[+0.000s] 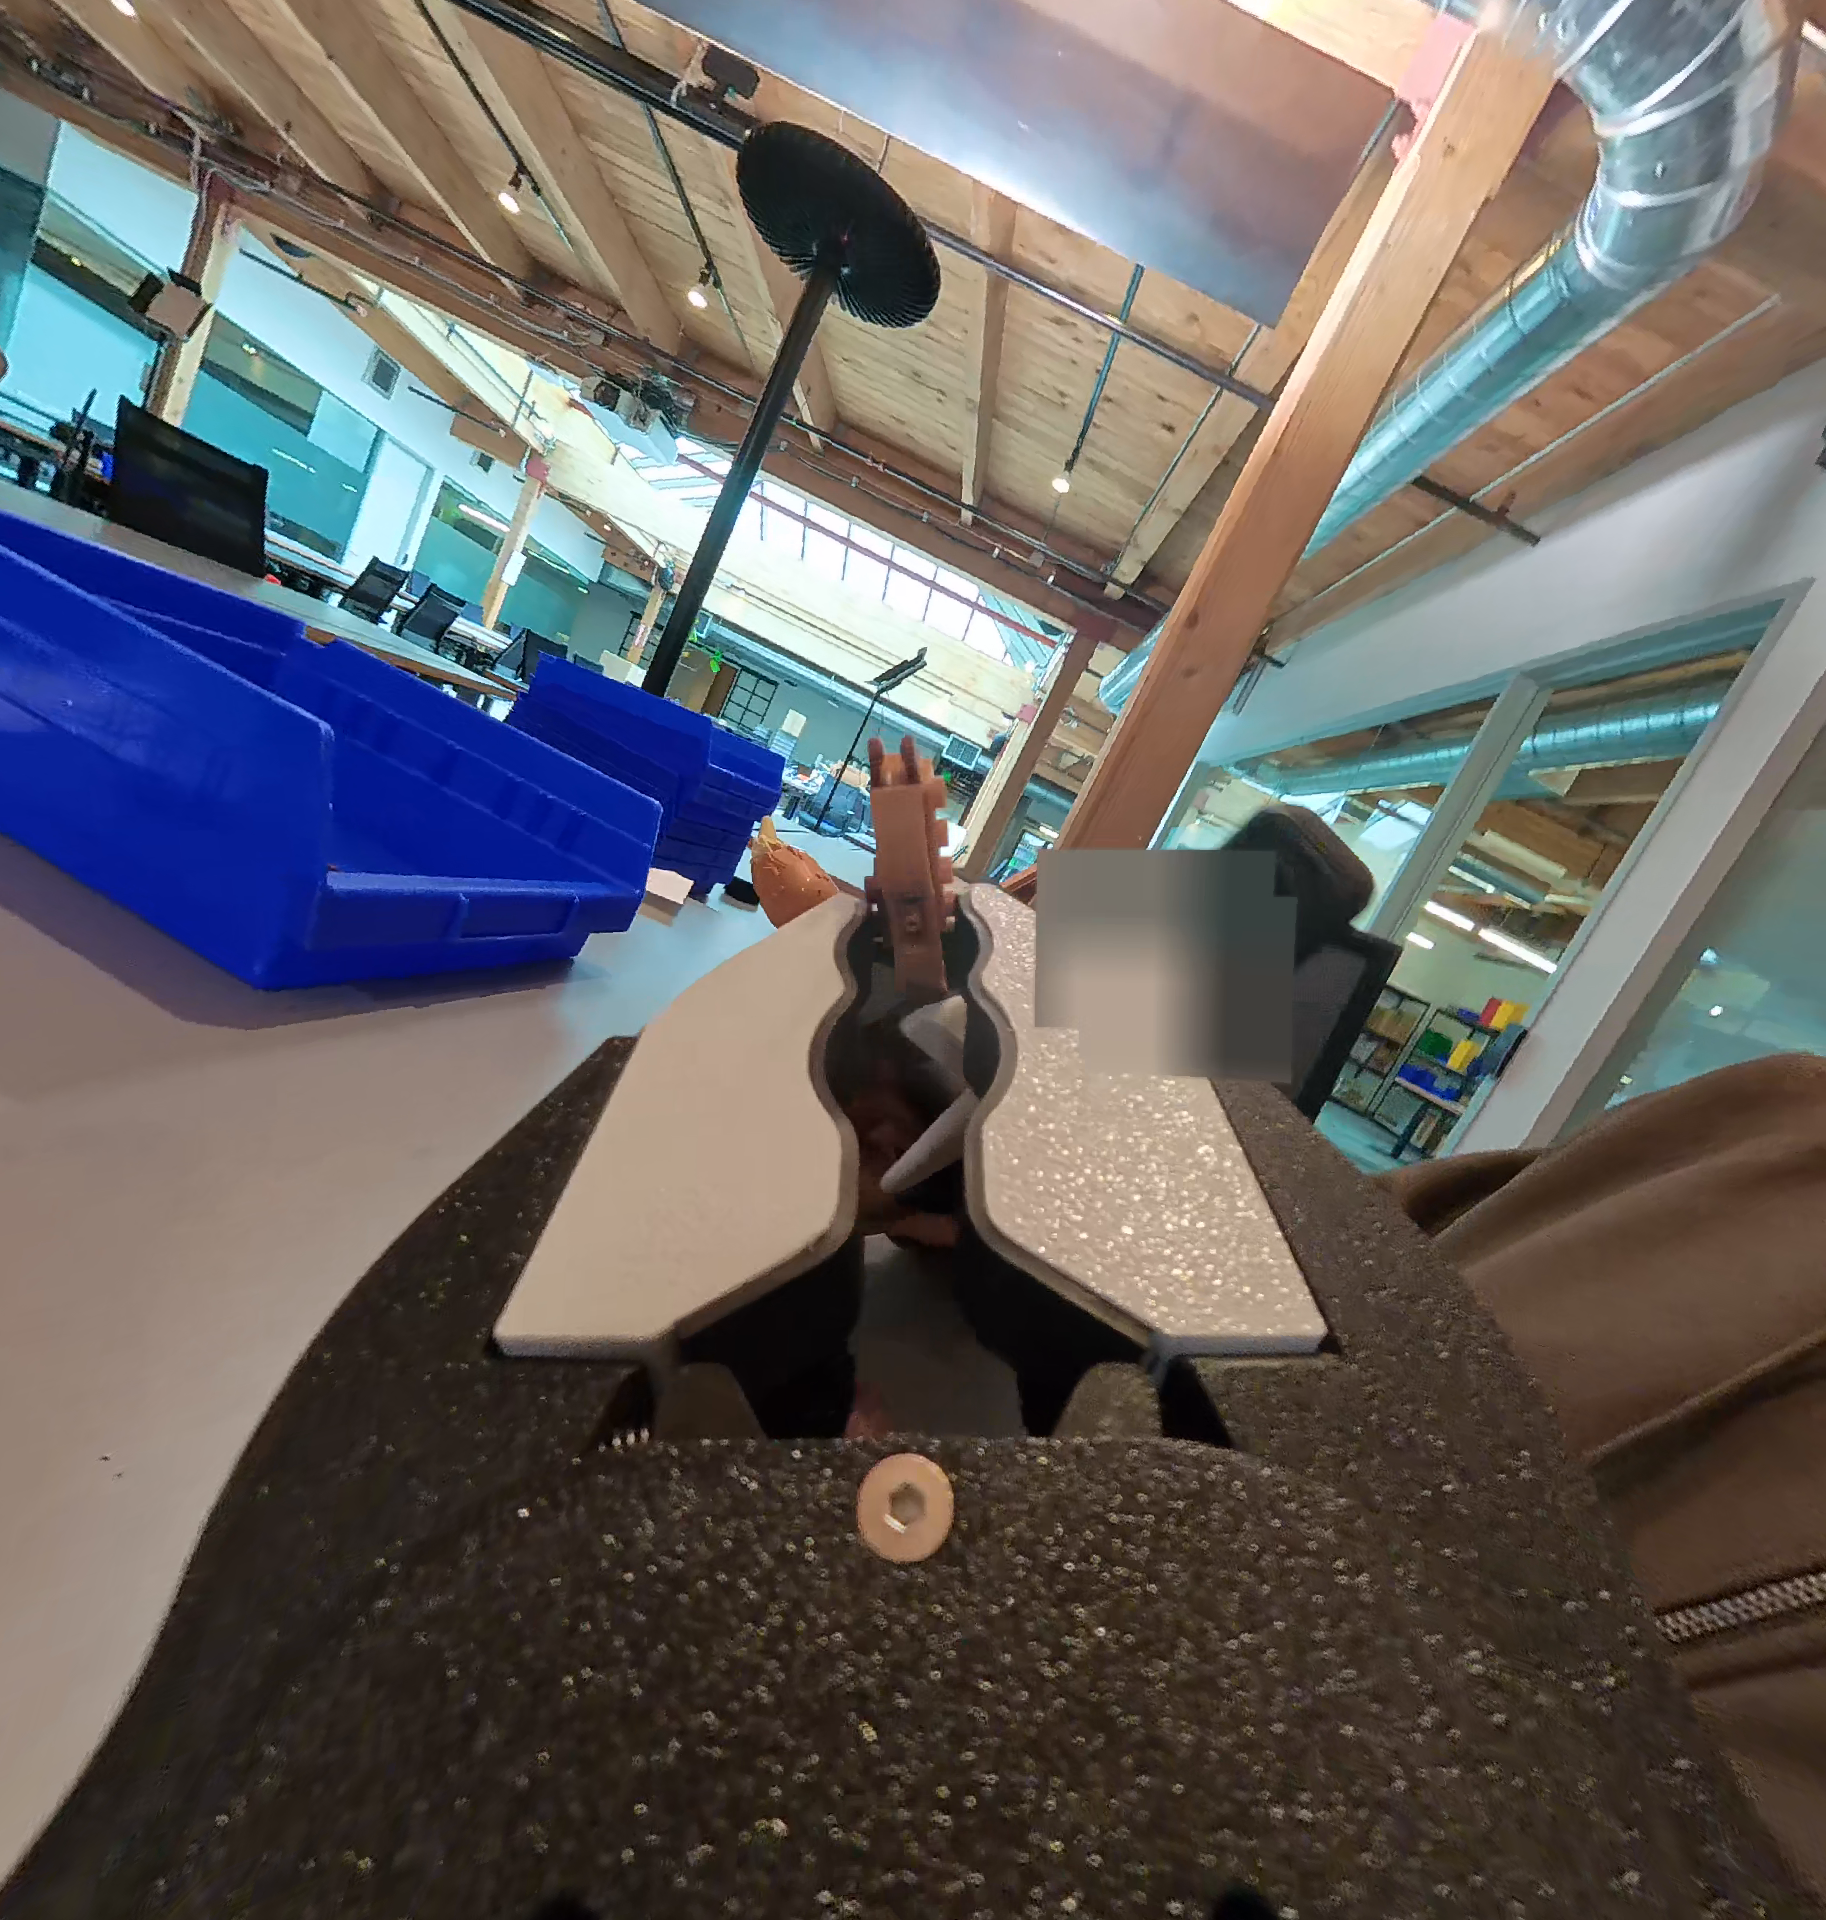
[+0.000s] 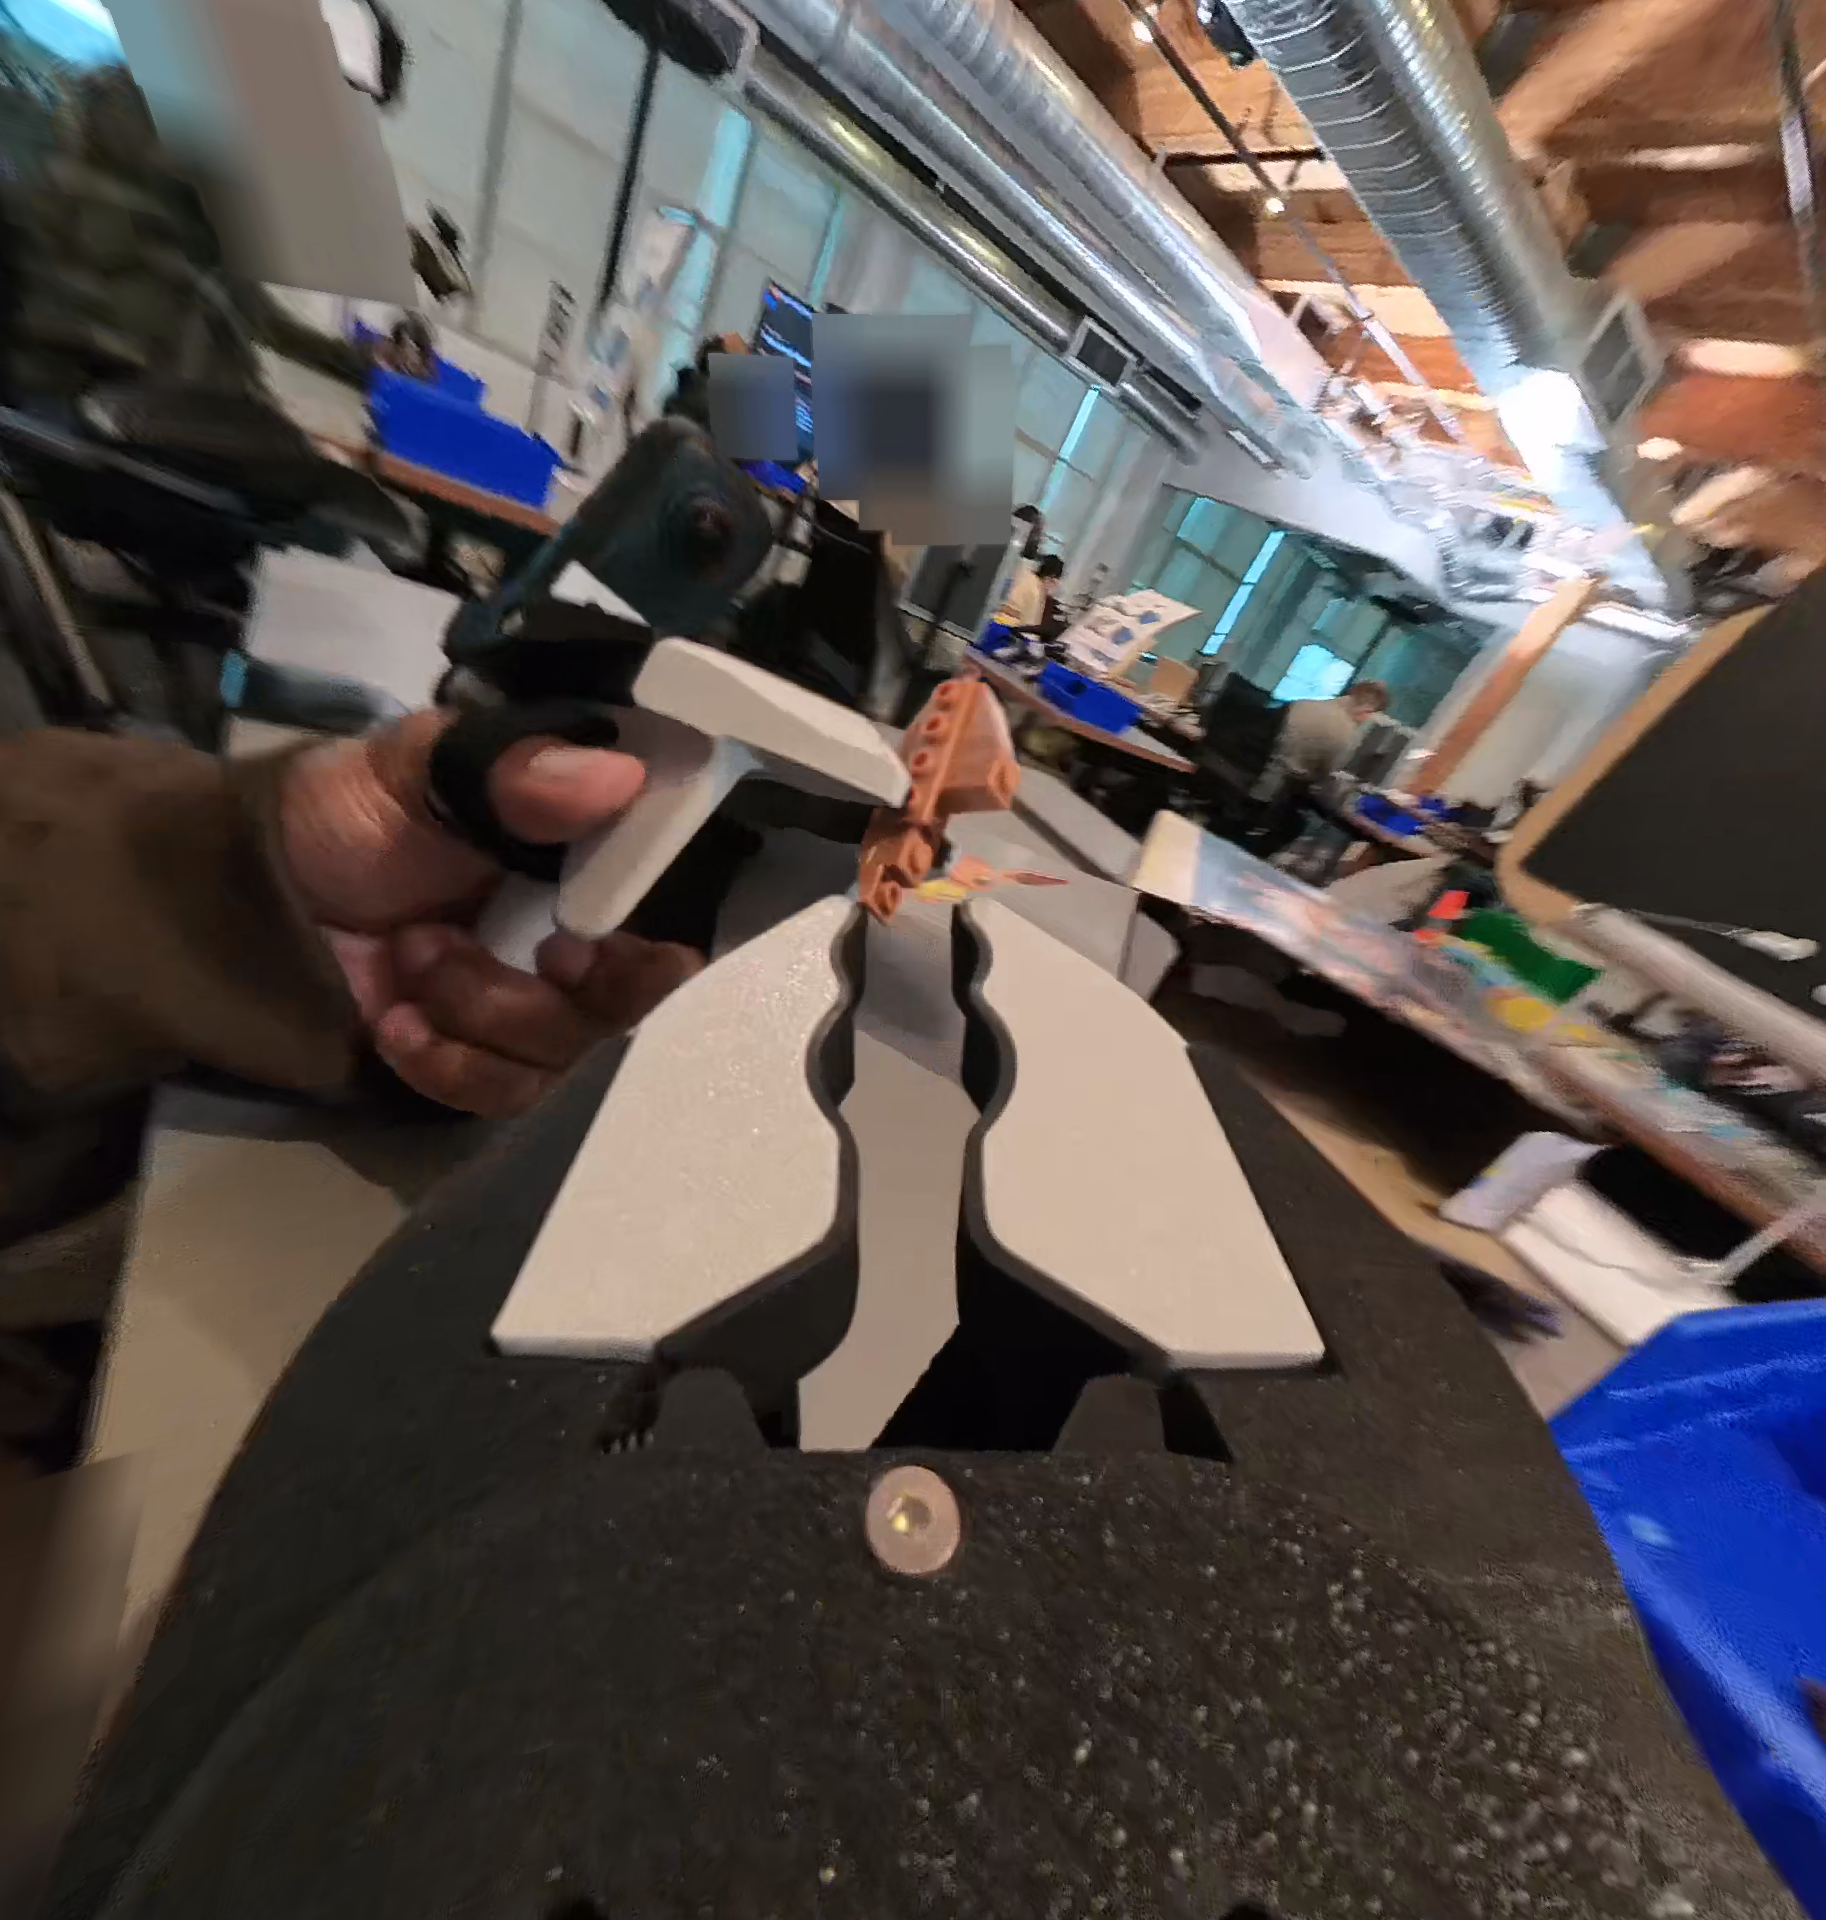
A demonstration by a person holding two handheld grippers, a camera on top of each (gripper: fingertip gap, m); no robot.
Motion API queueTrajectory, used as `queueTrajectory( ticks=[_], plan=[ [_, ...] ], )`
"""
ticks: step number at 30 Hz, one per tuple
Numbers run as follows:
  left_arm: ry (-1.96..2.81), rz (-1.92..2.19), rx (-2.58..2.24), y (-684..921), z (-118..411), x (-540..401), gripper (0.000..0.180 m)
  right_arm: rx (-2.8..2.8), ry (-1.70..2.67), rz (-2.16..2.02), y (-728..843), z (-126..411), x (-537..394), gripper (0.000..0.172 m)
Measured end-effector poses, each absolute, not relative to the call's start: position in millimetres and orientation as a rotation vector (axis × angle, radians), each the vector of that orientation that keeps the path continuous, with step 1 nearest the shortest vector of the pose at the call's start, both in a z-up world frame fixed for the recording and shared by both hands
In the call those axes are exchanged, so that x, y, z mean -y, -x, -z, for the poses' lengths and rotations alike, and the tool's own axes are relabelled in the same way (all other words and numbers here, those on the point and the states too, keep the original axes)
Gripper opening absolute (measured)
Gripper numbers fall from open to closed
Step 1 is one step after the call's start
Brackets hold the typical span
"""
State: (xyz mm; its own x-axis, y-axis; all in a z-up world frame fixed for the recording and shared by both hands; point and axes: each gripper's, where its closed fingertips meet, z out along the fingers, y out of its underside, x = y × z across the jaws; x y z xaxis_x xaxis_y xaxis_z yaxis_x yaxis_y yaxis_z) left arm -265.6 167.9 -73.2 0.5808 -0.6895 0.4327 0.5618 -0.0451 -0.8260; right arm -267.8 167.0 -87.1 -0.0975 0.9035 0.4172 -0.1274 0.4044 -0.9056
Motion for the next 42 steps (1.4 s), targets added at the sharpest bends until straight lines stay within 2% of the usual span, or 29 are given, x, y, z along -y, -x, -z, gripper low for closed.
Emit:
queueTrajectory(
  ticks=[2,4,11,28,33,42],
  plan=[
    [1.259,1.006,-0.169,261,72,-165,0.015,1.399,0.807,-1.177,263,84,-167,0.025],
    [1.261,1.005,-0.211,257,71,-162,0.015,1.413,0.836,-1.322,260,82,-164,0.028],
    [1.402,0.874,-0.364,236,89,-164,0.015,1.301,0.870,-1.716,243,59,-170,0.019],
    [1.416,0.878,-0.404,234,91,-159,0.014,1.425,0.947,-1.801,245,72,-164,0.007],
    [1.420,0.886,-0.387,237,91,-160,0.014,1.437,0.951,-1.756,245,74,-166,0.008],
    [1.393,0.922,-0.395,236,87,-157,0.014,1.452,0.986,-1.926,243,76,-159,0.010]
  ],
)
